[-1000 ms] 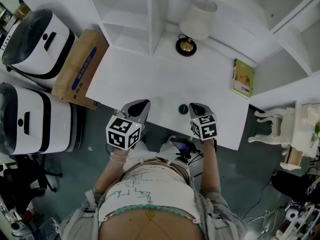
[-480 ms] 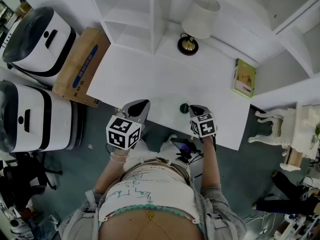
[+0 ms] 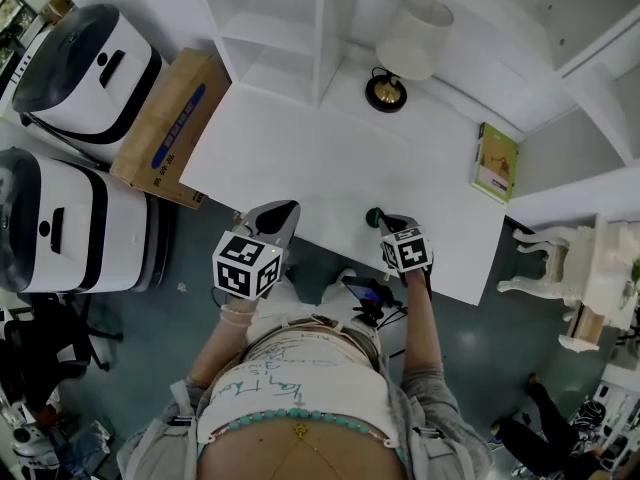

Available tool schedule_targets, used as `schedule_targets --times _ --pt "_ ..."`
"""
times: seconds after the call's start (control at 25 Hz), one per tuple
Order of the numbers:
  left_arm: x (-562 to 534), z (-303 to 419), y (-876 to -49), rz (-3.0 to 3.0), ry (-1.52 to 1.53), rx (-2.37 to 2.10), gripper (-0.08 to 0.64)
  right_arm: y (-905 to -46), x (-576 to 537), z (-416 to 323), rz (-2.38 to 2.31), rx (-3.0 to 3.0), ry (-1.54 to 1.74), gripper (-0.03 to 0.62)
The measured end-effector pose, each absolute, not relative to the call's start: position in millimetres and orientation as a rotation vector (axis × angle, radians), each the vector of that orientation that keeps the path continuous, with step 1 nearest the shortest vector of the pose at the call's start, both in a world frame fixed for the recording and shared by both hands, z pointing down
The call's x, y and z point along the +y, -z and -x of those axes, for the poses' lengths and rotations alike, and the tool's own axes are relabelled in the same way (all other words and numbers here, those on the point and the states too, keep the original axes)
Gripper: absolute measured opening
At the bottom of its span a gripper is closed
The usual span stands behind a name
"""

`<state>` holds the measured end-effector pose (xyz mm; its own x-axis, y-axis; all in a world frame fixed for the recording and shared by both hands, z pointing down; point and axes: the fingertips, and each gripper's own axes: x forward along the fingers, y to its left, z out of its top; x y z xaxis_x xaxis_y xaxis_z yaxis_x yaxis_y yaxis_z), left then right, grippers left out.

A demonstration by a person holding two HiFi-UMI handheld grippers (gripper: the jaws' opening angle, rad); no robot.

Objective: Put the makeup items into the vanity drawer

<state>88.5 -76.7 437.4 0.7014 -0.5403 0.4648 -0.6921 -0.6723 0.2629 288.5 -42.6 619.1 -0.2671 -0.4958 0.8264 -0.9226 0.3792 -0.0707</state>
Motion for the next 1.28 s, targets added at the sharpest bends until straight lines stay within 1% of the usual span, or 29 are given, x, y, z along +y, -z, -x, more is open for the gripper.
schedule_targets --times 0.72,1.28 --pt "-72.6 -54.6 -443.1 -2.419 -0.482 -1.05 0.002 -659.9 -48.0 -285.3 -1.2 -1.815 -0.797 0.029" --pt "-65.8 -30.7 -446.6 -2.366 -0.471 -1.117 0.002 -661.8 -55.6 -288.7 -1.251 -1.772 -0.813 0.029"
